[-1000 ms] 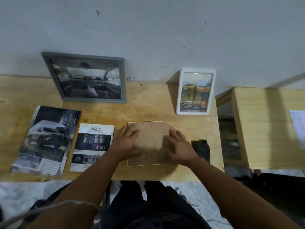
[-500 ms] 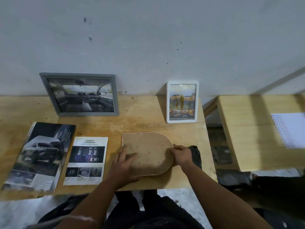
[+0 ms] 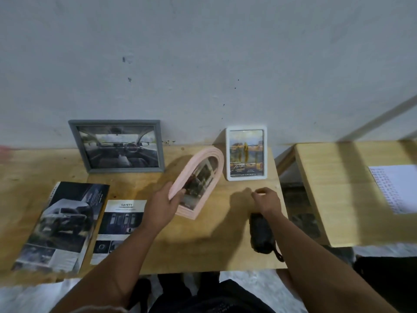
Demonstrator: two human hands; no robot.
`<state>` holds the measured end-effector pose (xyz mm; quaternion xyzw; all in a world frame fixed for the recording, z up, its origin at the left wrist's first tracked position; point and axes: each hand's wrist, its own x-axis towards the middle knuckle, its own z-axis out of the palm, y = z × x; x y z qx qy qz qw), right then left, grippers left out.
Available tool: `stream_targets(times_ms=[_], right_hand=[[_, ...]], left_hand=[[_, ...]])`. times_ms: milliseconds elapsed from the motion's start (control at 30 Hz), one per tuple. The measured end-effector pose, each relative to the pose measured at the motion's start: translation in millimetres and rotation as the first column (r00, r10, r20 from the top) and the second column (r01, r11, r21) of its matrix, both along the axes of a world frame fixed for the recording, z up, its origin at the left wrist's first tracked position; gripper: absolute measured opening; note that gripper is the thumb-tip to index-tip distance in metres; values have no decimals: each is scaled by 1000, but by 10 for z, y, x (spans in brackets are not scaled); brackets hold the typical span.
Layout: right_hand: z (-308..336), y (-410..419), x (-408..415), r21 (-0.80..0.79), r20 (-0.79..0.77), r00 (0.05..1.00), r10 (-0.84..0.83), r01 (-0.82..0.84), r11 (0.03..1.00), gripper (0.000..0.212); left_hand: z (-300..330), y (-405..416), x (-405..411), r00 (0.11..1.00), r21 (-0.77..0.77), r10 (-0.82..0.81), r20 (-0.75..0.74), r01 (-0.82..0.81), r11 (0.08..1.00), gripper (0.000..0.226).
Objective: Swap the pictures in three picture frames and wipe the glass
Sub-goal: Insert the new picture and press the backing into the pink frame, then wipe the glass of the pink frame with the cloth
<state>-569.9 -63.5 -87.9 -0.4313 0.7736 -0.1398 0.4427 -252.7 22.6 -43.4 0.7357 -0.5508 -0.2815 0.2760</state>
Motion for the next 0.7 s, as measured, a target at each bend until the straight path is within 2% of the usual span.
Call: stream_targets(times_ms=[67, 133, 267, 367, 467, 533, 567, 633, 700], right_hand=[[-90, 171, -163, 80, -167, 983, 77, -64, 995, 52], [-186, 353, -301, 202, -284, 940, 188, -133, 970, 64], [-395, 680, -389, 353, -279, 929, 244, -137, 925, 76], [-458, 807, -381, 293, -296, 940, 169, -79, 953, 70], [-419, 783, -404, 223, -106, 994, -41, 63, 973, 63], [-378, 758, -449, 243, 139, 956, -260, 222, 944, 48], [-337, 746, -452, 289, 277, 888, -367, 288, 913, 43], [-226, 723, -435, 389, 511, 686, -518, 353, 851, 36], [-122, 680, -386, 482, 630, 509, -587, 338, 809, 35]], left_hand=[[-21, 12, -33, 970, 110, 152, -191, -133, 985, 12], [-133, 99, -56, 907, 209, 293, -303, -237, 949, 18], [-426, 384, -74, 807, 385, 475, -351, -338, 859, 25], [-546, 531, -114, 803, 417, 482, -351, -327, 848, 30], [-622, 600, -116, 828, 456, 457, -326, -285, 843, 26], [-681, 614, -87, 850, 472, 434, -298, -264, 841, 16], [-716, 614, -72, 865, 477, 414, -283, -248, 843, 16], [-776, 600, -50, 897, 489, 372, -238, -220, 844, 36], [-792, 568, -51, 915, 501, 360, -180, -230, 834, 57]])
